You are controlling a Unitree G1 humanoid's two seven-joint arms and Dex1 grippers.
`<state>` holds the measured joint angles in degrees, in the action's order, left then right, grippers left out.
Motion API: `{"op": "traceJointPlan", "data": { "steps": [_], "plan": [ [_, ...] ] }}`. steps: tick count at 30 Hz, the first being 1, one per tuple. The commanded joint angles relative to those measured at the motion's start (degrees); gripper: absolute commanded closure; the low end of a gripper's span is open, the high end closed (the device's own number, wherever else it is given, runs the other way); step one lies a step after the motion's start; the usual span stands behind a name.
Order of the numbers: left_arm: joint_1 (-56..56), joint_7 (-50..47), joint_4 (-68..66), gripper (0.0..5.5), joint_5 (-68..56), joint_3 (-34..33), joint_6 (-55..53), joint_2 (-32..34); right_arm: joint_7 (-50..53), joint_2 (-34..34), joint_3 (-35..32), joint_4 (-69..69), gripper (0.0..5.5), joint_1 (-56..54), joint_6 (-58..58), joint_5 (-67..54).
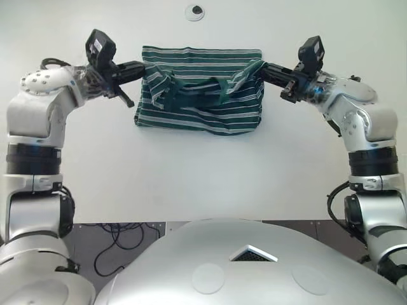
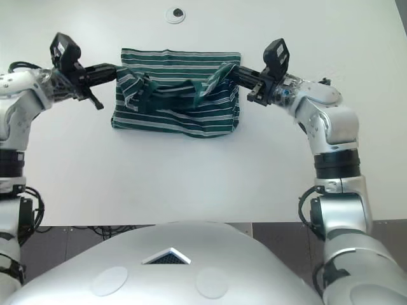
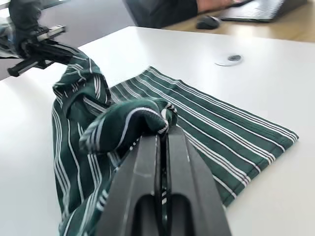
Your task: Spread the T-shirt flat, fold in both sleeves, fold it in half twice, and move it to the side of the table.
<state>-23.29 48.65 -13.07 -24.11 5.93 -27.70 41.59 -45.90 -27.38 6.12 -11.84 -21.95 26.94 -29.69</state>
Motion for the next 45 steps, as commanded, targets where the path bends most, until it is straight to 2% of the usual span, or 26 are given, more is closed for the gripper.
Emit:
{"op": "traceJointPlan", "data": {
  "steps": [1,8,10,11,13,16,19,21,23,27,29,31,34,38,42,45],
  "plan": [
    [-5.7,-2.5,-8.2,5.47,3.6,0.1,-0.3,-4.4,1.6,3.4,-0.2,-8.0,5.5,-4.4,-1.7,3.7],
    [-14.3,-10.4,-28.7,5.47,8.2,-3.4,1.1,-11.0,5.9,8.2,-3.2,-24.2,5.5,-11.9,-4.7,8.4],
    [-16.4,-12.3,-34.3,5.1,8.7,-4.8,1.0,-12.5,6.6,9.6,-4.0,-29.4,5.5,-14.2,-4.1,8.9],
    [-17.7,-13.1,-37.1,5.07,8.7,-5.6,1.3,-13.5,6.9,10.3,-4.7,-31.1,5.3,-14.8,-3.6,8.7],
    [-20.6,-14.9,-42.3,4.64,8.0,-8.2,2.5,-15.5,7.7,11.6,-6.8,-34.3,4.9,-16.2,-3.0,8.0],
    [-25.3,-22.1,-49.9,4.4,4.7,-16.0,6.2,-17.2,12.6,13.0,-11.4,-41.6,4.34,-19.5,-3.4,7.2],
    [-26.7,-26.3,-52.7,4.4,4.3,-20.0,12.2,-16.8,20.1,13.3,-15.4,-47.1,4.34,-21.5,-6.9,7.8],
    [-25.6,-23.7,-50.6,4.4,5.8,-19.6,16.1,-16.3,22.1,13.0,-15.9,-47.6,4.34,-21.5,-10.4,9.6],
    [-22.4,-18.6,-45.2,4.66,8.4,-16.5,19.5,-15.8,19.3,12.9,-12.1,-42.7,4.29,-19.0,-14.8,13.4],
    [-7.5,-6.9,-22.9,5.42,13.0,-7.3,22.8,-14.2,8.1,11.3,-1.5,-23.8,5.08,-8.2,-20.8,20.0],
    [-0.9,-3.3,-12.6,5.5,11.9,-5.2,20.4,-13.4,4.3,10.4,1.0,-17.0,5.39,-4.4,-20.0,20.3],
    [3.7,-0.8,-5.4,5.5,11.1,-3.9,17.6,-12.7,1.2,9.8,3.2,-11.9,5.48,-1.8,-18.3,20.8],
    [6.5,0.7,-2.1,5.5,12.4,-2.0,15.4,-12.0,-0.5,8.9,7.3,-9.2,5.48,0.5,-18.0,24.5],
    [10.9,5.0,0.2,5.5,17.3,4.3,13.7,-7.8,-3.5,5.6,13.9,-6.7,5.48,3.8,-17.8,31.0],
    [14.6,7.9,2.3,5.5,20.1,8.0,10.4,-4.1,-5.4,2.6,16.9,-4.9,5.48,5.8,-18.9,33.9],
    [19.1,11.7,11.1,5.5,16.0,7.7,4.4,-0.9,-9.2,-0.5,18.2,0.7,5.48,9.0,-17.5,32.9]
  ]
}}
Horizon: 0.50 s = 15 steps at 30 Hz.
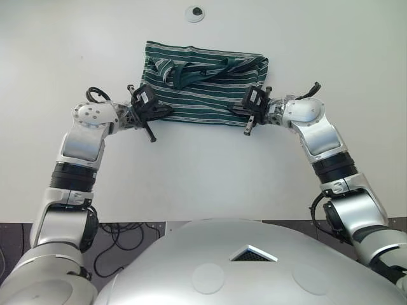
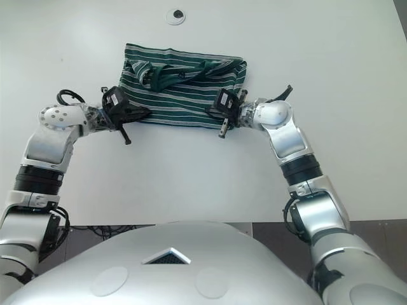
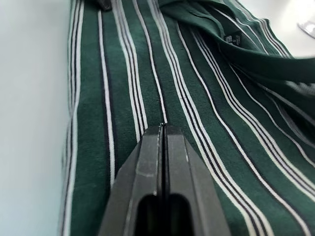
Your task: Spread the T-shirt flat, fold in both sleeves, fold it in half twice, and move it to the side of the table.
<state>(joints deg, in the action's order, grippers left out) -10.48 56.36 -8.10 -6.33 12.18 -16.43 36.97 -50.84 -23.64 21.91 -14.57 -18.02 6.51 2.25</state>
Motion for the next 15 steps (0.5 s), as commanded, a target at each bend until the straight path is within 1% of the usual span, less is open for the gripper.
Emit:
{"op": "traceJointPlan", "data": {
  "steps": [1,5,7,11,13,15],
  "plan": [
    [8.4,4.5,9.7,5.5,-3.0,1.0,-9.1,5.0,-5.8,-5.9,2.8,6.2,5.48,6.8,3.6,0.6],
    [16.3,3.6,21.9,5.5,-7.1,-2.0,-15.5,8.6,-11.2,-12.9,3.0,17.1,5.48,13.2,7.5,-1.9],
    [18.0,2.2,25.9,5.5,-9.4,-4.6,-17.3,8.8,-12.5,-15.5,2.6,21.2,5.48,15.6,9.1,-2.8],
    [13.2,-0.9,27.4,5.5,-14.2,-8.7,-20.9,5.6,-8.7,-13.0,-0.6,21.7,5.48,12.2,10.2,-4.3],
    [10.7,-1.6,27.3,5.5,-15.6,-8.7,-22.3,4.7,-7.8,-10.8,-1.4,21.9,5.48,9.2,11.3,-5.5],
    [8.9,-1.9,25.2,5.5,-14.9,-7.0,-22.2,4.0,-7.1,-8.3,-0.8,22.1,5.48,6.8,12.9,-6.6]
  ]
}}
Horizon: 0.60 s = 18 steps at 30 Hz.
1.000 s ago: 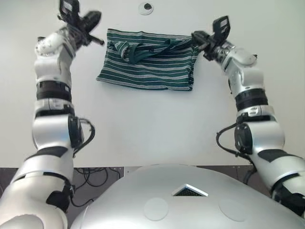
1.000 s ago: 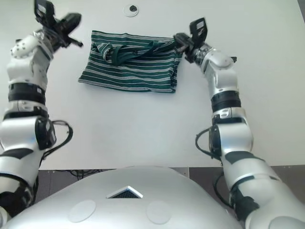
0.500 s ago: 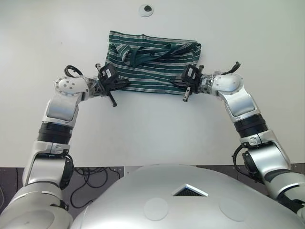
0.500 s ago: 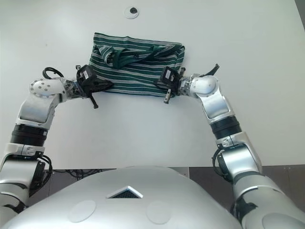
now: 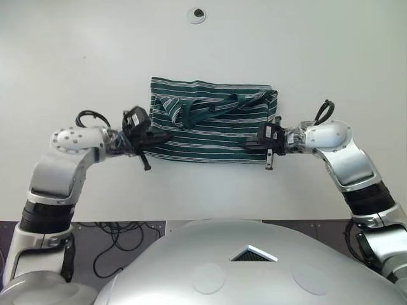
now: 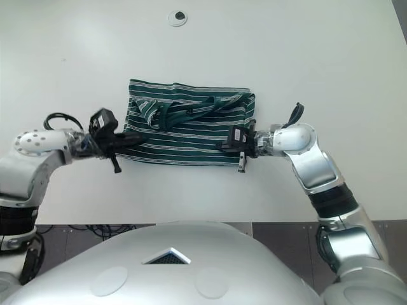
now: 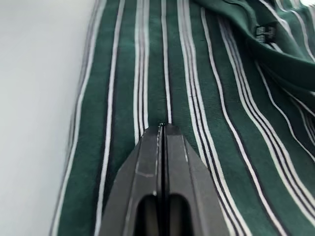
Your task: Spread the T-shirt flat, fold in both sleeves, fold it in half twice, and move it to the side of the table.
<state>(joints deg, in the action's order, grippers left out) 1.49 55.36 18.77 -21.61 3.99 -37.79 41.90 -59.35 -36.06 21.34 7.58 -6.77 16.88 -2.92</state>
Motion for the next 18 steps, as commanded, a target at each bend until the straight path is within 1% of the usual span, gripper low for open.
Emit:
{"op": "traceJointPlan", "data": {
  "steps": [1,6,8,11,13,15,18],
  "plan": [
    [-3.9,-1.0,-3.1,5.5,1.3,2.6,-0.3,-1.2,1.5,5.3,0.8,-0.4,5.48,-5.2,2.7,-1.4],
    [-6.6,-0.6,-7.3,5.5,4.1,8.7,1.3,-3.3,3.3,12.4,5.6,-4.2,5.48,-7.1,3.8,-1.1],
    [-7.4,-0.4,-7.9,5.5,4.5,11.1,1.3,-4.8,3.0,13.7,7.9,-5.7,5.48,-7.0,4.3,-0.5],
    [-8.9,-1.8,-11.0,5.5,6.8,13.9,2.7,-7.1,2.2,13.3,10.5,-7.1,5.48,-6.7,5.5,0.5],
    [-11.8,-4.9,-15.8,5.5,9.3,14.1,4.7,-9.5,0.9,12.5,11.4,-7.2,5.48,-6.7,7.3,-0.1],
    [-16.1,-8.3,-22.4,5.5,11.9,13.7,6.6,-11.9,-0.5,11.6,12.2,-7.4,5.48,-6.9,9.1,-0.6],
    [-23.6,-13.4,-34.5,5.5,16.8,13.5,12.5,-14.9,-1.3,11.2,12.7,-7.6,5.48,-7.1,10.7,-1.0]
  ]
}}
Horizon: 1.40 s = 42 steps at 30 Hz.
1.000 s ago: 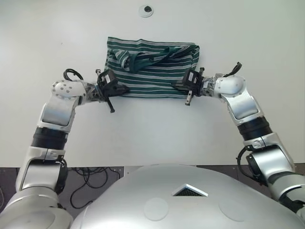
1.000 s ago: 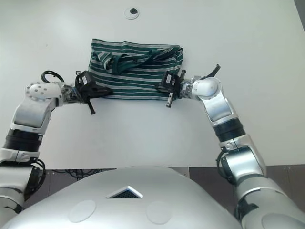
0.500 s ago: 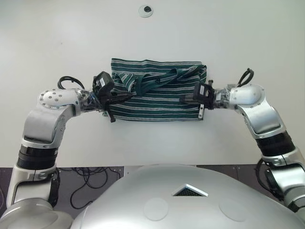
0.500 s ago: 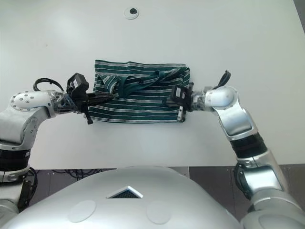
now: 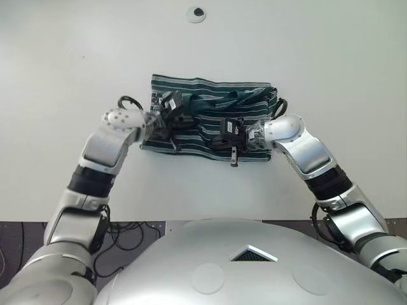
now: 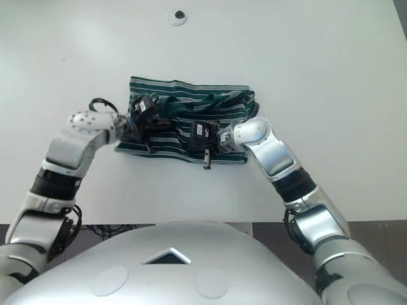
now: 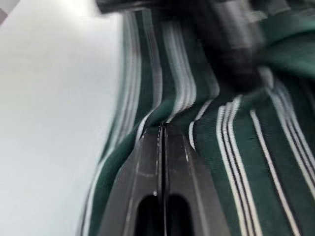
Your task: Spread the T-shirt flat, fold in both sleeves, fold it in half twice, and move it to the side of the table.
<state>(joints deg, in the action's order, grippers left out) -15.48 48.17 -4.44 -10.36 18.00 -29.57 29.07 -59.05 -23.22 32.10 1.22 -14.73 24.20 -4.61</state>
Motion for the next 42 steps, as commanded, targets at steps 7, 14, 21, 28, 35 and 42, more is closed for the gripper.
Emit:
{"op": "traceJointPlan", "data": {
  "steps": [7,14,21,28,35,42],
  "plan": [
    [-14.9,-11.9,-23.5,5.5,6.2,-6.5,12.6,-6.7,2.4,0.9,-0.3,-3.4,5.48,-0.2,1.8,1.2],
    [-0.2,-3.7,1.8,5.5,0.1,-10.4,5.1,1.4,9.8,7.1,-14.2,-6.6,5.48,-8.4,4.2,-6.4],
    [11.1,1.4,20.0,5.5,-2.1,-5.9,-4.1,7.7,12.4,4.6,-13.5,-25.1,5.48,-18.1,-4.9,1.8],
    [9.2,-0.7,15.3,5.5,6.5,1.6,-4.6,9.8,9.4,3.0,-5.9,-44.7,5.48,-21.4,-19.8,13.8],
    [-6.4,0.4,-8.1,5.5,18.8,9.6,6.5,9.4,-4.8,-4.4,-1.7,-32.9,5.48,-15.8,-21.1,14.9],
    [-17.6,-1.6,-25.2,5.5,20.8,9.6,16.0,-1.0,-5.2,-3.3,-3.1,-18.4,5.48,-8.9,-11.9,10.5]
  ]
}}
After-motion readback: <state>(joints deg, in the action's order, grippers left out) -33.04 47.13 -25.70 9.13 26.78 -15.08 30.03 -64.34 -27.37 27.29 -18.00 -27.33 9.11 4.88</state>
